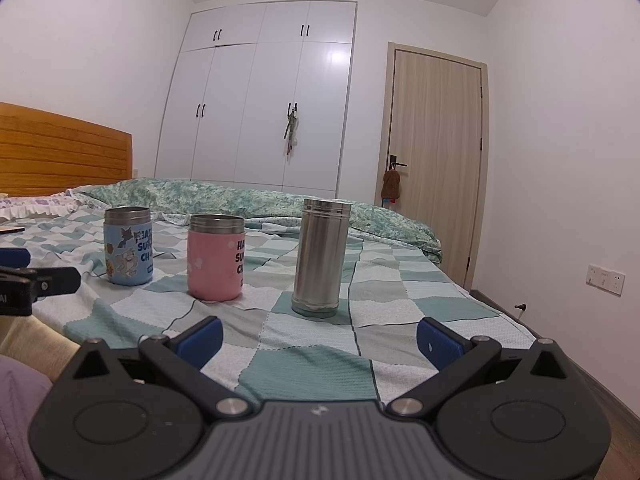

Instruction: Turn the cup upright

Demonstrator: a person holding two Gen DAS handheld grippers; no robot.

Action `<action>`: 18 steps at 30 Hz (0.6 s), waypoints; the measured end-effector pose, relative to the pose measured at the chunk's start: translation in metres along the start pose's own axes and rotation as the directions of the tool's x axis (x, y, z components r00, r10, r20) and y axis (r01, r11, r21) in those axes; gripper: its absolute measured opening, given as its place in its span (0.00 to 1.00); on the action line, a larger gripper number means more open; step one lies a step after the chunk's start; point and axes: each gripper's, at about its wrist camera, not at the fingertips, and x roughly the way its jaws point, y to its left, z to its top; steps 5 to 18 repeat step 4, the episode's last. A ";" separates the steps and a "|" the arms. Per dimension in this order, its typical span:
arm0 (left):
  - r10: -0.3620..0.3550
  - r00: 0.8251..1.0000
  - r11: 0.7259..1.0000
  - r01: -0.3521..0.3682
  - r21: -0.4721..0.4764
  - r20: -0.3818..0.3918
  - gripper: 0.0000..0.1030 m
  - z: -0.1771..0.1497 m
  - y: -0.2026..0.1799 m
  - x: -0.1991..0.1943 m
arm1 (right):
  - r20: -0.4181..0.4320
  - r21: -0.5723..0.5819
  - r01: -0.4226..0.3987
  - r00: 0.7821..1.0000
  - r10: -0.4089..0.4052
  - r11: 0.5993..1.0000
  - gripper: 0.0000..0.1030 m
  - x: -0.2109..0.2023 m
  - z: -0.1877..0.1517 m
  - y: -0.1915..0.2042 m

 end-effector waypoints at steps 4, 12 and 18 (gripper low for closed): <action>0.005 1.000 1.000 -0.005 0.004 0.005 1.00 0.000 -0.001 -0.001 | 0.000 0.000 0.000 1.000 0.000 1.000 1.00 0.000 0.000 0.000; 0.005 1.000 1.000 -0.005 0.004 0.005 1.00 0.000 -0.001 -0.001 | 0.000 0.000 0.000 1.000 0.000 1.000 1.00 0.000 0.000 0.000; 0.005 1.000 1.000 -0.005 0.004 0.005 1.00 0.000 -0.001 -0.001 | 0.000 0.000 0.000 1.000 0.000 1.000 1.00 0.000 0.000 0.000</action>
